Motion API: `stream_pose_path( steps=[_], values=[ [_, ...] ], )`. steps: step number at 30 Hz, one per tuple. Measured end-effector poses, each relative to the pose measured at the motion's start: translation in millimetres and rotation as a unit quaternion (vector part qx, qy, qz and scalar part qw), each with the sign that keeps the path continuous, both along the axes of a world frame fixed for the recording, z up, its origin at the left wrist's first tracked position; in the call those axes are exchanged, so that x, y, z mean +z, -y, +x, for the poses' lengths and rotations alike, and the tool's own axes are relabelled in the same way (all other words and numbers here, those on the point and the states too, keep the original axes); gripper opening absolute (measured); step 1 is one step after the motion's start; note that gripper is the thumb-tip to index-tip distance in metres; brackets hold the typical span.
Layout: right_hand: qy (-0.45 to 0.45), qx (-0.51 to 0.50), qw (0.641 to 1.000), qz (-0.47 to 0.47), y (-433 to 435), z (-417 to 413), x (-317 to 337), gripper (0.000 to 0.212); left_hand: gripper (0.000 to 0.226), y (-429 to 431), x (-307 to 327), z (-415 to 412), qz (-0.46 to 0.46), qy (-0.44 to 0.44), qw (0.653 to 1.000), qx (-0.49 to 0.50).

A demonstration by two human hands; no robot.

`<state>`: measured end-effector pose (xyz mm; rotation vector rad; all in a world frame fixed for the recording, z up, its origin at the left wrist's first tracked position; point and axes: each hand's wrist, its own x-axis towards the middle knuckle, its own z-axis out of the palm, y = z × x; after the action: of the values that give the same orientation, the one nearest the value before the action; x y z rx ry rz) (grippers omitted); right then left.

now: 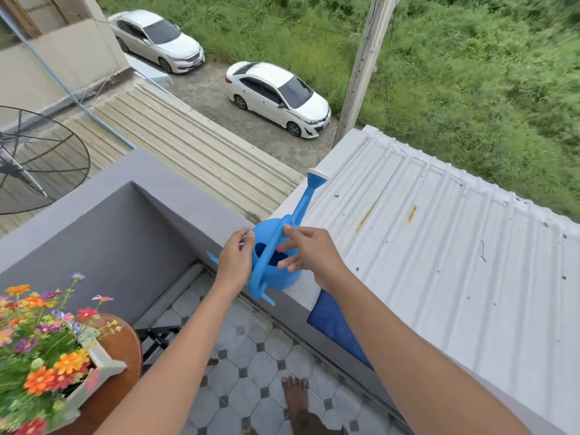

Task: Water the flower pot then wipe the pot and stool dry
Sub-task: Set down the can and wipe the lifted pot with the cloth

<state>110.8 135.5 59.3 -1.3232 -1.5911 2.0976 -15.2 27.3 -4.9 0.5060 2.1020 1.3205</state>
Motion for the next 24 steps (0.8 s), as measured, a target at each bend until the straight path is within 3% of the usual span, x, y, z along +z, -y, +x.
stream_pose_path(
  steps=[4,7,10,12,15,17,18,21,23,24],
  values=[
    [0.002,-0.032,0.998,0.045,-5.7,36.3,-8.9,0.020,0.019,3.4,30.8,26.3,0.116,-0.200,0.970,0.080],
    [0.040,-0.055,0.996,0.059,-6.9,71.5,-28.0,0.019,0.013,-2.2,42.1,52.3,0.172,-0.325,0.930,0.016],
    [0.099,-0.072,0.989,0.085,-0.8,113.5,-56.7,0.017,0.012,-5.4,36.8,93.6,0.183,-0.338,0.917,-0.104],
    [0.146,-0.088,0.977,0.130,6.4,153.0,-82.8,0.015,0.017,-7.3,15.8,132.5,0.129,-0.292,0.929,-0.187],
    [0.176,-0.091,0.965,0.173,16.7,176.8,-109.8,0.017,0.036,-3.0,-31.4,154.2,-0.108,-0.175,0.956,-0.208],
    [0.172,-0.085,0.962,0.193,21.9,180.9,-117.4,0.020,0.066,0.5,-59.8,158.8,-0.269,-0.071,0.932,-0.232],
    [0.170,-0.078,0.960,0.208,24.1,181.7,-119.5,0.022,0.082,3.0,-72.1,161.8,-0.305,-0.002,0.922,-0.240],
    [0.188,-0.043,0.954,0.231,37.4,190.0,-126.0,0.026,0.094,8.3,-87.9,176.1,-0.263,0.226,0.925,-0.154],
    [0.204,-0.016,0.947,0.246,47.6,195.1,-128.4,0.030,0.065,9.0,-90.0,179.7,-0.158,0.312,0.935,-0.052],
    [0.209,0.000,0.943,0.260,51.3,196.5,-128.1,0.034,0.048,9.0,-90.7,179.9,-0.113,0.316,0.942,-0.020]
  ],
)
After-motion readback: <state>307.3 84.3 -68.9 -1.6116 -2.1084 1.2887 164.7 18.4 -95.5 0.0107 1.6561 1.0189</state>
